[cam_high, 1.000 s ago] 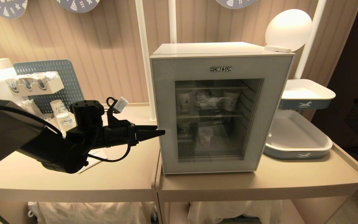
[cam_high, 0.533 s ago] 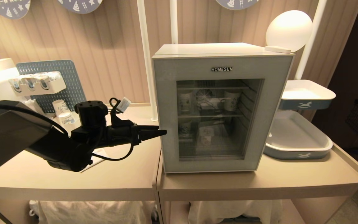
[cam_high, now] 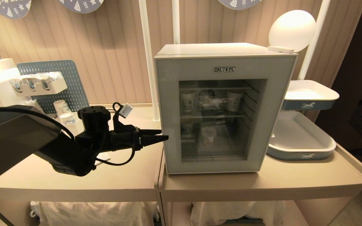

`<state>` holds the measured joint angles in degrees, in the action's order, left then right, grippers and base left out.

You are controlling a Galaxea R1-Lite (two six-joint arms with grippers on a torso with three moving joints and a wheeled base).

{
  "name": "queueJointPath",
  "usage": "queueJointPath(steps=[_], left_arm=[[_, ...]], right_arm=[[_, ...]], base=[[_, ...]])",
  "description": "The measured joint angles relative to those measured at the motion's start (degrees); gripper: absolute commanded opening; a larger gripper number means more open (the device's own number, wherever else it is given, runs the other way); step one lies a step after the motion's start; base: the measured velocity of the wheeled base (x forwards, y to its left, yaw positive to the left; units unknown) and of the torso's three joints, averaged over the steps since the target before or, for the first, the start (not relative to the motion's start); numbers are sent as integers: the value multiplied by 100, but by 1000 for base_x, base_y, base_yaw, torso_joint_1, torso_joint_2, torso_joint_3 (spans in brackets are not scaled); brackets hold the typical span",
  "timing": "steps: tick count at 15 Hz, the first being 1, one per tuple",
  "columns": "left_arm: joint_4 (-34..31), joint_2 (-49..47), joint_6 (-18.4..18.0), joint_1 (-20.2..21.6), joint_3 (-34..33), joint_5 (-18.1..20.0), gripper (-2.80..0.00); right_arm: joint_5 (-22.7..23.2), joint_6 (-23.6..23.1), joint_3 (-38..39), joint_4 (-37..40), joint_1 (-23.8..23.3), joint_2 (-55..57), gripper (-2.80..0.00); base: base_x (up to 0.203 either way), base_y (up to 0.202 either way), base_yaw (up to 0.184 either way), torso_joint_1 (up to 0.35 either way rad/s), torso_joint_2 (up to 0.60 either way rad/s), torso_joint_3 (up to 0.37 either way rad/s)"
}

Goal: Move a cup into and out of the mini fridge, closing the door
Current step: Open the freezer door

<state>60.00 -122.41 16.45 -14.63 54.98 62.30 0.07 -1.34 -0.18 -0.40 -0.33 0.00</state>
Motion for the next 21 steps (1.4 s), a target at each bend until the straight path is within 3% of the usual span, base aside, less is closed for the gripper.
queueJointPath(steps=[4, 12, 16, 21], left_arm=[[3, 190, 11, -141, -223, 362, 0], [57, 719, -53, -28, -717, 263, 0], [753, 860, 10, 243, -1127, 238, 0], [729, 722, 25, 429, -901, 60, 0]], right_arm=[[4, 3, -4, -5, -17, 0, -280], [2, 2, 0, 5, 0, 0, -280], [10, -12, -1, -2, -10, 0, -280], [6, -2, -2, 8, -5, 0, -280]], base=[[0, 0, 0, 0, 0, 0], [0, 0, 0, 0, 0, 0], [0, 0, 0, 0, 0, 0], [0, 0, 0, 0, 0, 0]])
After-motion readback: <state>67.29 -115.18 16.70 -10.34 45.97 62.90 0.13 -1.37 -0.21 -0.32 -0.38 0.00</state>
